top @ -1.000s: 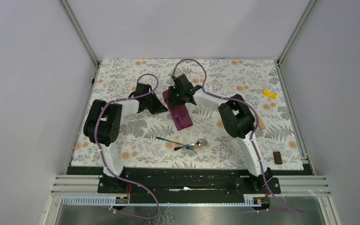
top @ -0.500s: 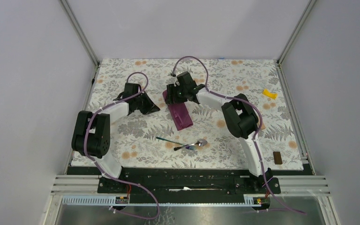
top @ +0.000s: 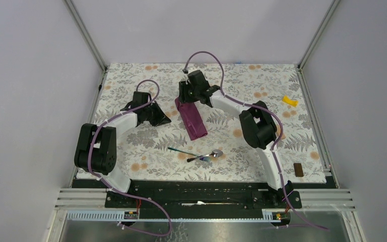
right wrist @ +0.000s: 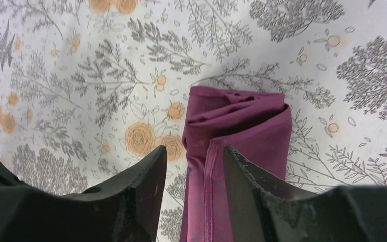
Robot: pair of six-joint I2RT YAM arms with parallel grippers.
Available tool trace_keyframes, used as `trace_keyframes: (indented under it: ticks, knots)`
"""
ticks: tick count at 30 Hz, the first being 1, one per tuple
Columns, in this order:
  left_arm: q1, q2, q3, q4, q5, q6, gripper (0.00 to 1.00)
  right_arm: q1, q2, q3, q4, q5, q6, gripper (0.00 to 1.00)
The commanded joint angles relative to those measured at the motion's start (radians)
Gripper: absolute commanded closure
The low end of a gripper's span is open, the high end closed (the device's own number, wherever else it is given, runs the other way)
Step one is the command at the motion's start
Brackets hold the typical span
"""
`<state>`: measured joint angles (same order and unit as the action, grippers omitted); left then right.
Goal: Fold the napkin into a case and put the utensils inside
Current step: Fold the 2/3-rectangle-folded napkin at the center of the board, then stuff the top corner of the smaller-rectangle-folded napkin into the folded napkin.
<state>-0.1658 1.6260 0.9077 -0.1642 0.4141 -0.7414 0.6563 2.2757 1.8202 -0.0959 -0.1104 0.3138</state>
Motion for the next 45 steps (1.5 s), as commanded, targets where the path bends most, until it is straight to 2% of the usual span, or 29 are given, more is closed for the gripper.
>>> trace_keyframes:
  ticks: [1,7,13,20,29,33,37,40,45]
  knots:
    - [0.002,-0.026,-0.004,0.026,0.0,0.018,0.95,0.027,0.024,0.075,-0.012,0.079,0.008,0.5]
    - [0.002,-0.027,-0.003,0.024,-0.001,0.023,0.95,0.042,0.027,0.085,-0.039,0.149,0.025,0.5]
    - [0.002,-0.025,-0.003,0.027,-0.001,0.027,0.95,0.054,0.01,0.064,-0.042,0.181,0.023,0.45]
    - [0.002,-0.035,0.006,0.023,0.0,0.023,0.95,0.057,0.05,0.084,-0.047,0.186,0.036,0.45]
    - [0.0,-0.015,0.062,0.017,0.008,0.01,0.91,0.062,0.085,0.125,-0.049,0.186,0.039,0.46]
    - [0.0,-0.015,0.069,0.016,0.006,0.01,0.9,0.064,0.096,0.141,-0.052,0.195,0.035,0.52]
    - [0.0,-0.013,0.074,0.016,0.0,0.013,0.88,0.062,0.094,0.147,-0.052,0.19,0.037,0.65]
    - [0.0,-0.007,0.083,0.014,-0.011,0.016,0.85,0.064,0.093,0.148,-0.048,0.189,0.036,0.77]
    - [0.0,0.003,0.117,0.003,-0.049,0.023,0.73,0.063,0.089,0.147,-0.047,0.19,0.038,0.85]
